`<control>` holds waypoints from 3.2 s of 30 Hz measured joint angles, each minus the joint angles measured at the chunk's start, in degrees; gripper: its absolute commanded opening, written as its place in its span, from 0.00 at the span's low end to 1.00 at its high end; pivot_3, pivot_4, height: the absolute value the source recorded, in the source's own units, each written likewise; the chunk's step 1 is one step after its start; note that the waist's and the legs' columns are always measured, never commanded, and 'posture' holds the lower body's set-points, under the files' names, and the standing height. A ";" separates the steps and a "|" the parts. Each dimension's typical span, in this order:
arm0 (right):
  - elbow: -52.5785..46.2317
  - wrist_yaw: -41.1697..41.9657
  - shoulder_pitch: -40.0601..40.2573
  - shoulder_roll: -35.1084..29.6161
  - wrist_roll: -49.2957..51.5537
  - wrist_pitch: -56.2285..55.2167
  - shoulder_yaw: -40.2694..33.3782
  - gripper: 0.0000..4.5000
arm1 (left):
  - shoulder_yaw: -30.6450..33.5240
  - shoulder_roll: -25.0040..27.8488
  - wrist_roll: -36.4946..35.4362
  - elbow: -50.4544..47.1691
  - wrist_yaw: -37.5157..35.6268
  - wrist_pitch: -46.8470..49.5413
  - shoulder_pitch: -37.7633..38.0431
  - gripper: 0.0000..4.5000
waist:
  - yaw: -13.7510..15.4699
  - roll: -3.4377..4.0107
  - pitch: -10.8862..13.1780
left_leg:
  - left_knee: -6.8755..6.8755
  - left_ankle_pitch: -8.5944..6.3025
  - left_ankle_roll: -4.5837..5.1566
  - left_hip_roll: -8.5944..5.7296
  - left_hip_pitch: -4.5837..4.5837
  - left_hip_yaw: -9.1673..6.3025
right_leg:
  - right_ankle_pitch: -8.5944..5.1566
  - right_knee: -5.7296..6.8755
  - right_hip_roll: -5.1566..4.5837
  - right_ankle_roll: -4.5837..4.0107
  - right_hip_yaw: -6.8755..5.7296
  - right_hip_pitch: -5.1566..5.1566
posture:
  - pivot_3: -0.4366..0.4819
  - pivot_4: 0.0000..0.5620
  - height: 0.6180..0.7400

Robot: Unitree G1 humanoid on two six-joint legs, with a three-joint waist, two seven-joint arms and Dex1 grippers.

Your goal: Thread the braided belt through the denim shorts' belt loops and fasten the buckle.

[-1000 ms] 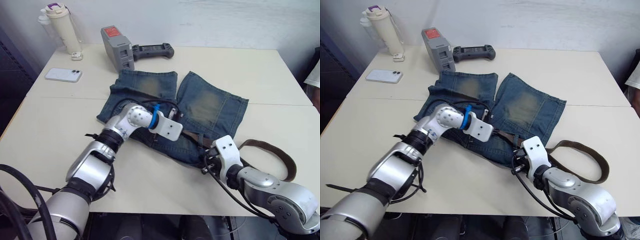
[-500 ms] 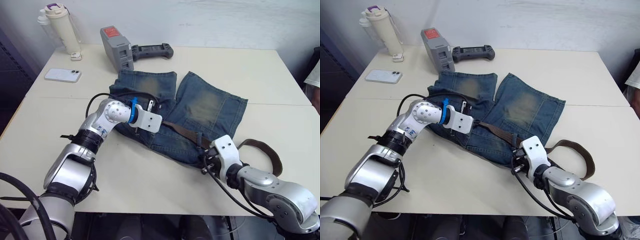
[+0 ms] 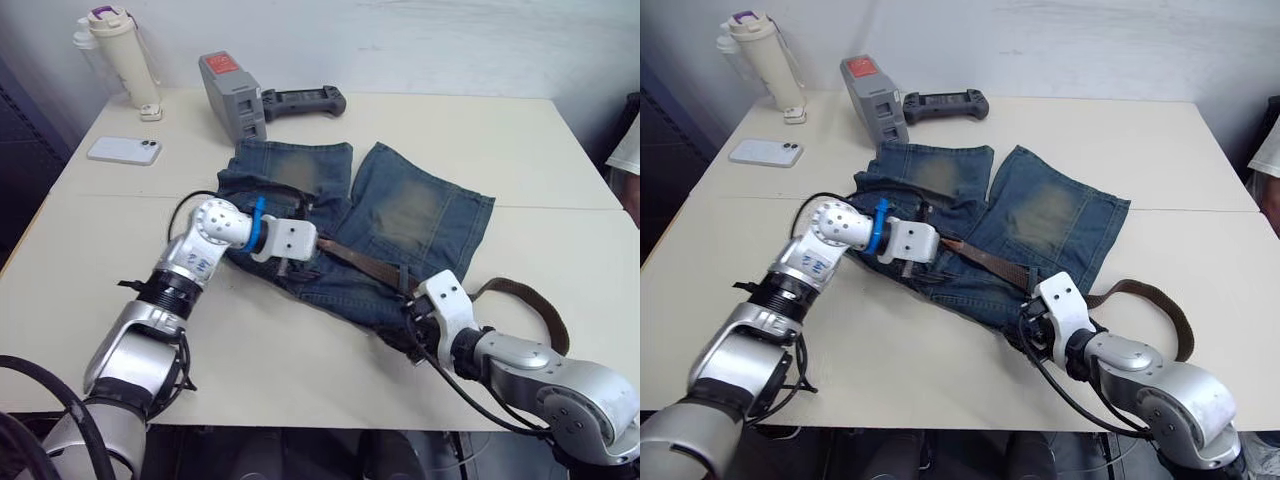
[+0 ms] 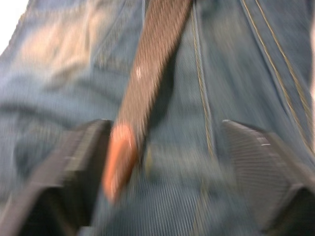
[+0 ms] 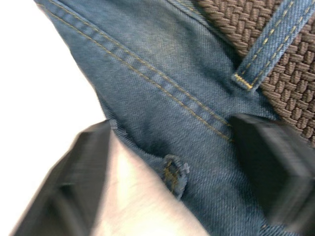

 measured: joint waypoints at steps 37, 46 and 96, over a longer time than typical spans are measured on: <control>12.33 37.18 17.30 -44.08 -33.04 -45.32 4.33 0.00 | 7.97 5.45 -20.16 -25.21 -10.59 38.38 10.81 1.00 | 1.54 0.02 0.02 | 0.12 -0.15 0.07 -0.06 -0.05 0.15 | 0.02 -0.23 -0.05 0.01 0.10 0.09 | 0.48 0.27 1.00; 39.56 44.63 25.63 -44.30 -45.19 -76.87 -7.93 0.00 | 5.82 4.54 -20.38 -25.48 -11.99 39.65 10.88 1.00 | 1.15 0.04 0.03 | 0.20 -0.16 0.09 -0.04 -0.01 0.13 | 0.03 -0.21 -0.05 0.03 0.09 0.15 | 0.48 0.27 1.00; 9.72 -42.07 18.81 14.66 64.74 -43.12 -21.00 0.98 | 3.71 -4.84 -20.75 -31.76 -2.65 48.34 7.33 1.00 | 0.32 0.27 0.07 | 0.26 -0.19 0.00 0.03 0.02 -0.03 | 0.03 -0.08 0.03 0.02 0.10 0.14 | 0.48 0.27 1.00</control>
